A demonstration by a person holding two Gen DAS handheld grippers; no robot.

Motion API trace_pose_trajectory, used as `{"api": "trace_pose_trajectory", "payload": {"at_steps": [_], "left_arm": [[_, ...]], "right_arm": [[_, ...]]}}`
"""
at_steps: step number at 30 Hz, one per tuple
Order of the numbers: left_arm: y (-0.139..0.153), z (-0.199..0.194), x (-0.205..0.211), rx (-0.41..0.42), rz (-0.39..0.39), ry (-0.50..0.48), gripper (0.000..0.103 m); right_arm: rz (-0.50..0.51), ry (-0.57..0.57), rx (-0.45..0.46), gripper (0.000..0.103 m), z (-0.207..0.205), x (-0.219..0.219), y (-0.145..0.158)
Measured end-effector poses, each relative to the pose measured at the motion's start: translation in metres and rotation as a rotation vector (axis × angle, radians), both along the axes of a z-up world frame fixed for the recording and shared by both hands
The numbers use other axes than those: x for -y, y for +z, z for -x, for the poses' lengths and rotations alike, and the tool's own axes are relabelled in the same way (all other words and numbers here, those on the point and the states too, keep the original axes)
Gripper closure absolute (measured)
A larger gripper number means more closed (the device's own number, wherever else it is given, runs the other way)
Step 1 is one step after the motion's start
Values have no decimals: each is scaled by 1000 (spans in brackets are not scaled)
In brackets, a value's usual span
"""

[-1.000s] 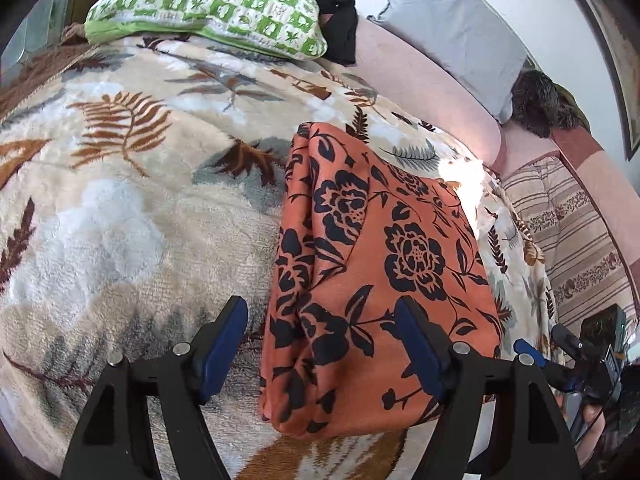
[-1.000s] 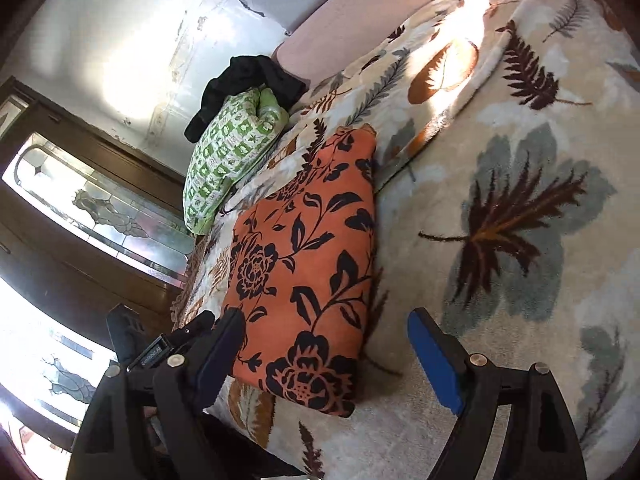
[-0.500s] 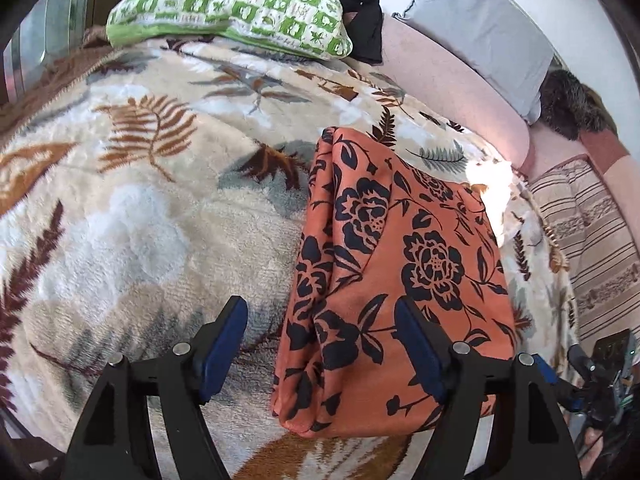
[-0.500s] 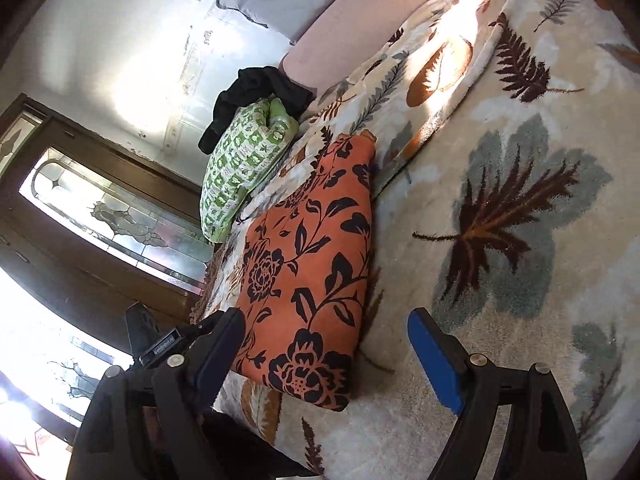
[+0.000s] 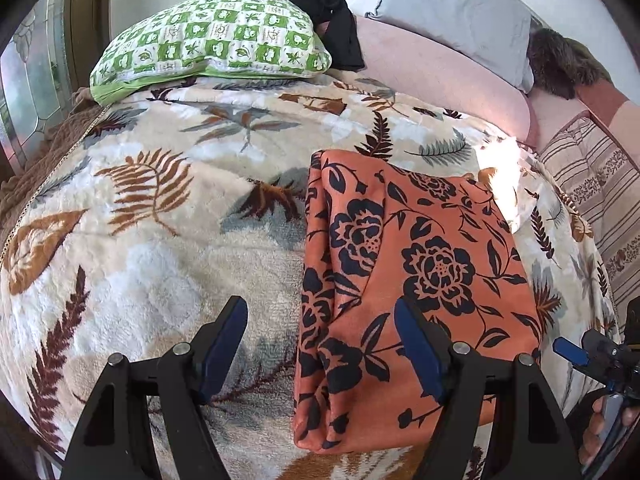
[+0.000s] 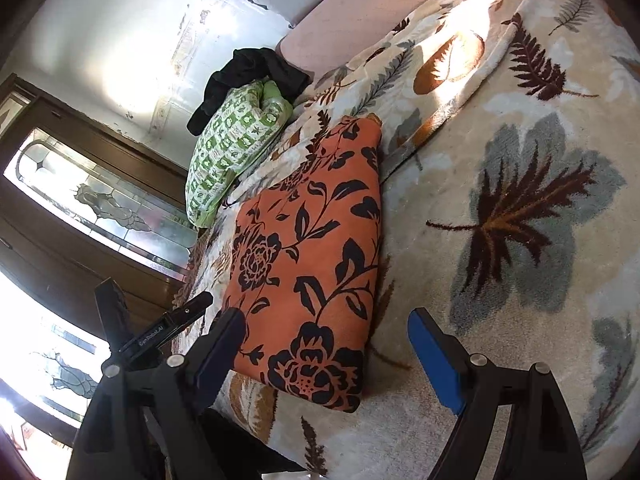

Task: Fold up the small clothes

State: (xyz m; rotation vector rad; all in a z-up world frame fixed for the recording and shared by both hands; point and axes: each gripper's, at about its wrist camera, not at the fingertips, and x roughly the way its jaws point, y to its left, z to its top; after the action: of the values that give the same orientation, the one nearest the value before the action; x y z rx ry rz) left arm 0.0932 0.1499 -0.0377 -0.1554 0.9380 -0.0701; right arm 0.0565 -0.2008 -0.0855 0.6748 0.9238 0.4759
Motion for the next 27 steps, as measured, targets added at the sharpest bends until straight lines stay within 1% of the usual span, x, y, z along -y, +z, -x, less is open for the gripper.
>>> {"api": "trace_pose_trajectory", "payload": {"at_steps": [3, 11, 13, 15, 16, 18, 19, 20, 22, 23, 25, 27], "left_arm": [[1, -3, -2, 6, -2, -4, 27], [-3, -11, -4, -13, 41, -18, 26], [-3, -13, -7, -14, 82, -23, 27], [-3, -16, -13, -21, 169, -29, 26], [-3, -18, -18, -33, 234, -35, 26], [-2, -22, -23, -49, 335, -53, 26], [-1, -24, -25, -51, 372, -55, 26], [-1, -27, -26, -51, 391, -59, 26], [-3, -33, -24, -59, 392, -58, 23], [-7, -38, -23, -74, 387, -57, 21], [-18, -47, -20, -116, 395, -63, 21], [-31, -55, -15, -162, 406, -80, 21]], "right_arm": [[9, 8, 0, 17, -2, -5, 2], [23, 21, 5, 17, -16, -7, 9], [21, 32, 3, 17, -23, -7, 11], [27, 40, -4, 17, -30, -8, 12], [32, 46, -11, 17, -34, -9, 12], [32, 56, -16, 17, -40, -10, 13], [29, 60, -19, 17, -43, -10, 14], [27, 64, -22, 17, -46, -9, 14], [29, 68, -37, 17, -52, -8, 12], [36, 67, -55, 17, -57, -8, 9], [29, 66, -73, 17, -66, -9, 3], [47, 55, -103, 17, -75, -11, -2]]}}
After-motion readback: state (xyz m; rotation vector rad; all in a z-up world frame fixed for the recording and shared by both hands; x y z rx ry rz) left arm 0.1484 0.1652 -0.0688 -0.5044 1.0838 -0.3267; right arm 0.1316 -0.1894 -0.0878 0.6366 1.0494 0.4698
